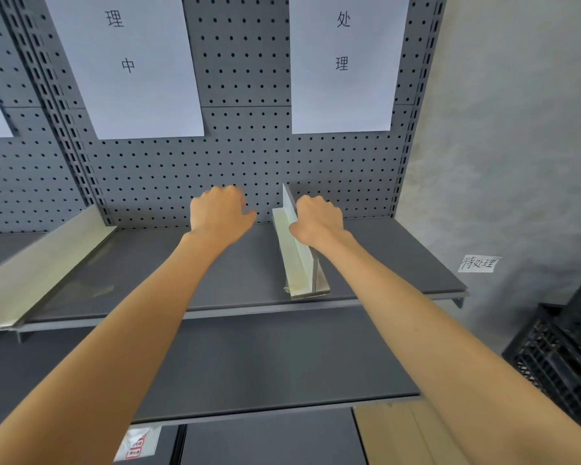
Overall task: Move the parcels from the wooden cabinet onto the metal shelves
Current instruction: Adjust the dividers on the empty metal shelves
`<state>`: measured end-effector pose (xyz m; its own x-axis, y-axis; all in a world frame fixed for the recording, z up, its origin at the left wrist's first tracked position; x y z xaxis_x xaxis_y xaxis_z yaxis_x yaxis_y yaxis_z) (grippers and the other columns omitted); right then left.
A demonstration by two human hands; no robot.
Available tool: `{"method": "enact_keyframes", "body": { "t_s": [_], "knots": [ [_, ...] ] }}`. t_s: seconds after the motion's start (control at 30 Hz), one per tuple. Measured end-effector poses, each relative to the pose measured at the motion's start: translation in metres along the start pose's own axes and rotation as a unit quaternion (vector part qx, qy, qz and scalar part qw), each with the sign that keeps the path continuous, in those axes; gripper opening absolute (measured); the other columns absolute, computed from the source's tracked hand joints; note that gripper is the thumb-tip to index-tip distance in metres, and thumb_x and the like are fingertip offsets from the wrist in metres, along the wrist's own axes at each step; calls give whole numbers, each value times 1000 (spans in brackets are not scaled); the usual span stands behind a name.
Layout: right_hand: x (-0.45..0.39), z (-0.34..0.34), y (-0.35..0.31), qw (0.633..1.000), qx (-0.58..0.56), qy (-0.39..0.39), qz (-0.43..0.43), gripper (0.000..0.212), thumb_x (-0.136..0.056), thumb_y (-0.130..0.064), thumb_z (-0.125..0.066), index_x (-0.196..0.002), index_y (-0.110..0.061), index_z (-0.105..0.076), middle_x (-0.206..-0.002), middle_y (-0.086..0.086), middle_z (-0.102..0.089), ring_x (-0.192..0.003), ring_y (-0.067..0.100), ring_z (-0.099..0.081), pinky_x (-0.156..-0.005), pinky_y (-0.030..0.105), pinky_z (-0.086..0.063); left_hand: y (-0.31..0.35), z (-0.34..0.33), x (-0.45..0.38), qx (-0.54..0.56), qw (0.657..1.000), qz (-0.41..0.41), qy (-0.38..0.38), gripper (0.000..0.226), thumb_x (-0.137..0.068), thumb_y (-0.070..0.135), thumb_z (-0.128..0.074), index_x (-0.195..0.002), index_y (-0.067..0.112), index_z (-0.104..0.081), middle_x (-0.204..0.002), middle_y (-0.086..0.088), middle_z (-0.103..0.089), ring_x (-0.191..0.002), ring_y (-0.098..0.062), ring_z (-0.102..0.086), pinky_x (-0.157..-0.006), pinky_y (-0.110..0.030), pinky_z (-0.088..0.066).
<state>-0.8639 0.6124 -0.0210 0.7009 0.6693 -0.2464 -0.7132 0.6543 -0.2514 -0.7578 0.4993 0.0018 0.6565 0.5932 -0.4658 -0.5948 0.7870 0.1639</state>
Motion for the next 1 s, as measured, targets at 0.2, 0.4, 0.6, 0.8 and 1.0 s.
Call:
{"method": "enact_keyframes", "body": {
  "t_s": [0.2, 0.4, 0.6, 0.8, 1.0],
  "knots": [
    [-3, -13, -18, 1000, 14, -4, 1, 34, -84, 1, -53, -63, -13, -30, -62, 1, -36, -51, 14, -32, -49, 26, -27, -18, -8, -5, 5, 1000, 2, -6, 22, -88, 29, -57, -101, 13, -66, -90, -8, -68, -73, -26, -50, -66, -29, -34],
    [-6, -17, -36, 1000, 25, -10, -3, 35, -81, 2, -53, -62, -13, -27, -61, 1, -33, -50, 16, -27, -48, 27, -21, -28, -10, -7, 9, 1000, 5, -8, 21, -87, 26, -57, -97, 10, -66, -90, -9, -67, -71, -26, -48, -66, -29, -33],
    [-6, -27, -44, 999, 28, -15, -8, 35, -84, 0, -53, -63, -13, -28, -63, 1, -34, -57, 20, -37, -53, 27, -28, -40, -9, -7, 8, 1000, 4, -14, 24, -89, 27, -56, -104, 12, -66, -94, -9, -68, -74, -25, -48, -68, -29, -35],
    [-4, -38, -44, 999, 31, -20, -17, 34, -82, 1, -53, -63, -13, -29, -62, 1, -35, -51, 14, -30, -47, 25, -24, -48, -9, -7, 8, 1000, -2, -12, 24, -90, 28, -55, -102, 10, -66, -92, -10, -68, -73, -27, -50, -68, -28, -34],
    [-3, -45, -41, 998, 47, -36, -37, 33, -84, -1, -55, -63, -12, -32, -60, 0, -37, -50, 14, -34, -46, 24, -25, -53, -10, -7, 7, 1000, -13, -10, 13, -88, 27, -56, -90, 15, -62, -77, -6, -59, -67, -24, -44, -54, -24, -29]
  ]
}}
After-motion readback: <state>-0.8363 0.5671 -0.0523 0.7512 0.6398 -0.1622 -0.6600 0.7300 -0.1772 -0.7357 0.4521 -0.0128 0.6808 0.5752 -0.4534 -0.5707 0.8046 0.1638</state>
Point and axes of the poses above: each hand's wrist, its own x-axis away from the middle knuckle, its own z-axis out of the back of the hand, y = z × x, the point moved 7 cm from there along -x, towards the middle knuckle
